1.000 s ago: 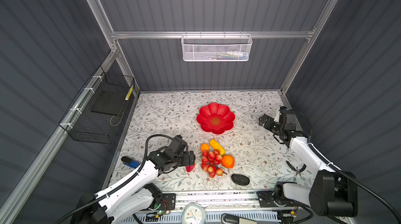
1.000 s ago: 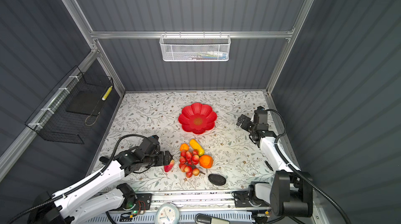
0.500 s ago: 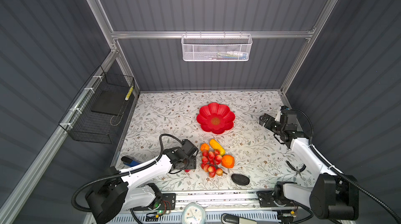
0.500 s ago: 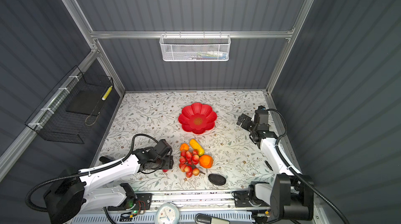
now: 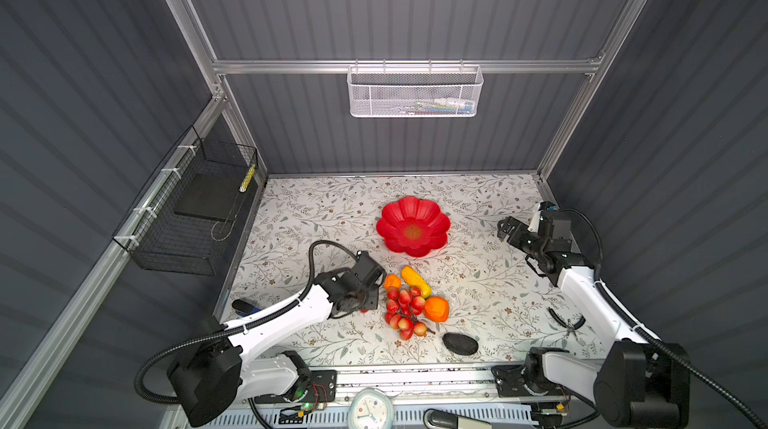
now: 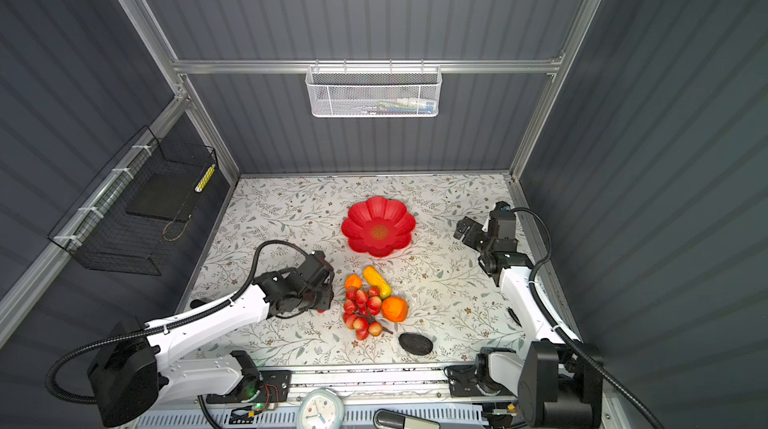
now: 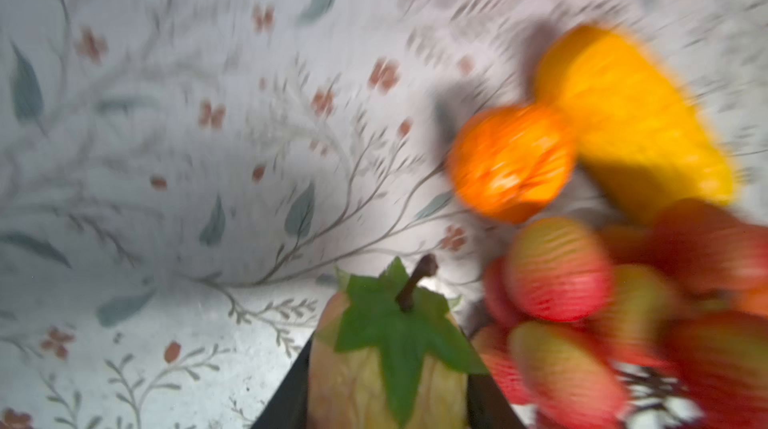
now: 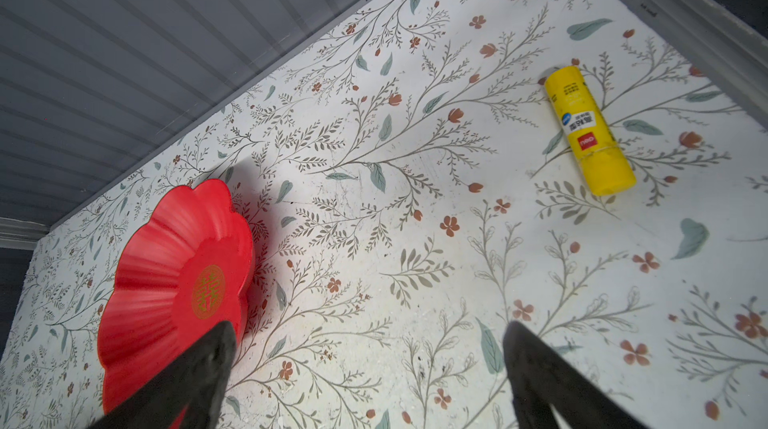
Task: Place and organize the fake fruits in the fruit bowl
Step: 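Carry the peach into the red bowl while the right gripper reaches for the orange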
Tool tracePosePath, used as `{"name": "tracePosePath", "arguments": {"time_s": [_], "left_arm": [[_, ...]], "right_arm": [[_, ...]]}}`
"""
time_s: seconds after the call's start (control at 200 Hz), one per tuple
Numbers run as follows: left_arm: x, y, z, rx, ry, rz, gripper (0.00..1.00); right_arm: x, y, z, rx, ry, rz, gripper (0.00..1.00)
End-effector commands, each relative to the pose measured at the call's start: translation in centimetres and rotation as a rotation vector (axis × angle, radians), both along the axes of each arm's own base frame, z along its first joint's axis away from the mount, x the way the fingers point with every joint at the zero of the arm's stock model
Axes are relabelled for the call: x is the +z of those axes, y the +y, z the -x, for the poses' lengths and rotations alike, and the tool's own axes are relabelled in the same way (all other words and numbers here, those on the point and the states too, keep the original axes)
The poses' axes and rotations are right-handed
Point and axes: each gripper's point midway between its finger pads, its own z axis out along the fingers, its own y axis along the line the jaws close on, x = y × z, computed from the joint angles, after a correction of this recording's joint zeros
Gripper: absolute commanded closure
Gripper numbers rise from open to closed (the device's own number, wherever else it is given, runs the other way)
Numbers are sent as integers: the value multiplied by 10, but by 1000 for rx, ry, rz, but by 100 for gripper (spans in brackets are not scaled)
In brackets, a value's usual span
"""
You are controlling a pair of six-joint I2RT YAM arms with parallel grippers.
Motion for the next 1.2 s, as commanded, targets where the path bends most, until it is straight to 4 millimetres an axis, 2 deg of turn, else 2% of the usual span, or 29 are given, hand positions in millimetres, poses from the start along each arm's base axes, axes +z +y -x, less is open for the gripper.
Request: {"name": "tracePosePath", "arguments": {"time_s": [0.0,0.095,0.115,0.185,0.205,0.3,0.39,0.5,0.65,0.74,0.85,0.946,1.021,1.121,1.191], "left_arm": [[44,-23,-49,-107,-117,0,57],[54,-55,-96,-171,-148,34,56],[54,-61,-106,-184,-152,28,55],[43,-81,-137,-220,-141,0,55],[48,-89,-149,-224,-154,7,55],[20,-110,-185,-240,-135,-15,55],[-6,-121,-212,-233,-92,-32,55],[-28,-134,-231,-234,-83,-36,53],[-67,-142,-236,-222,-10,-43,50],[-84,-143,-237,-204,4,-43,48],[-93,-142,-240,-186,9,-52,44],[-90,-145,-238,-180,13,-23,34],[-75,-148,-239,-174,-13,9,23],[-38,-152,-243,-171,-84,63,16],[0,-153,-246,-166,-151,103,10]], "right_arm": [[4,4,6,26,-5,7,1],[4,4,11,38,10,30,1],[14,3,14,35,-15,38,1],[20,1,21,35,-13,55,1],[22,1,23,36,-13,58,1],[27,3,31,48,-11,59,1],[28,6,37,59,-6,46,1],[26,12,43,82,16,24,1],[16,24,56,132,91,60,1],[12,41,64,200,141,85,1],[4,66,77,286,198,109,1],[-6,83,88,336,237,110,1],[-14,97,99,381,259,108,1],[-22,116,113,444,284,99,1],[-25,130,122,489,294,85,1]]}}
